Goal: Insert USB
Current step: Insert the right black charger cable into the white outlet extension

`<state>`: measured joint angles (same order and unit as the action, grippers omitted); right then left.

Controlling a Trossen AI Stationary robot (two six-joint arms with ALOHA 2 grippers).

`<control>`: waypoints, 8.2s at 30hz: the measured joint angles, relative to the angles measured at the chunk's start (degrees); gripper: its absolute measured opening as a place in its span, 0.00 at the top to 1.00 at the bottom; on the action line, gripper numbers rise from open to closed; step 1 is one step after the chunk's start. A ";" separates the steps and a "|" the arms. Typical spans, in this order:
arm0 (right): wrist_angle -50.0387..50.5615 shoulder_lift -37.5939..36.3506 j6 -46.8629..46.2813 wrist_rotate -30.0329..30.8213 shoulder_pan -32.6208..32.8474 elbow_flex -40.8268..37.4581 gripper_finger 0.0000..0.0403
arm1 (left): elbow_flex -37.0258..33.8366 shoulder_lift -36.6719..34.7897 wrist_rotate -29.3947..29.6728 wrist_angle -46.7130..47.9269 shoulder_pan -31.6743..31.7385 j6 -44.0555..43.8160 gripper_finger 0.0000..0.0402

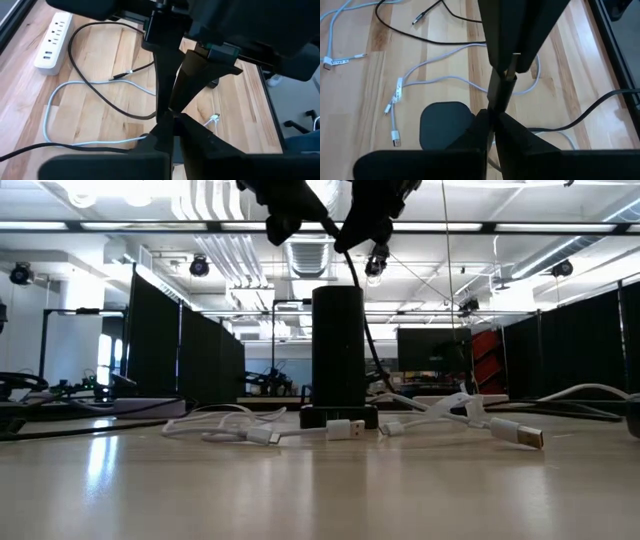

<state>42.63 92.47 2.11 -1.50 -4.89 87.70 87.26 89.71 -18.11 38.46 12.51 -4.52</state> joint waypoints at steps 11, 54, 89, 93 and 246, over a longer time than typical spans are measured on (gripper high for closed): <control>0.04 -1.96 -5.62 0.24 -0.13 0.00 0.80 | -0.07 -0.86 3.89 -1.13 -0.03 -0.21 0.99; -32.70 -18.53 8.30 9.16 5.16 -0.13 0.70 | -0.11 -8.94 -0.93 -41.50 -1.25 7.00 1.00; -27.54 -18.68 8.22 12.25 5.11 -0.20 0.96 | 0.09 -9.60 4.34 -31.49 -1.19 8.91 0.88; -21.96 -19.17 7.52 16.53 5.11 0.74 0.96 | 0.13 -11.59 10.71 -19.87 -1.01 11.04 0.73; 38.20 31.52 -31.10 -6.40 -42.53 16.50 0.96 | -26.05 -24.20 22.21 -2.17 -4.28 -3.71 0.84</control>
<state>80.84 123.98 -28.99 -7.90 -47.42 104.20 61.21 65.52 4.10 36.29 8.23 -8.23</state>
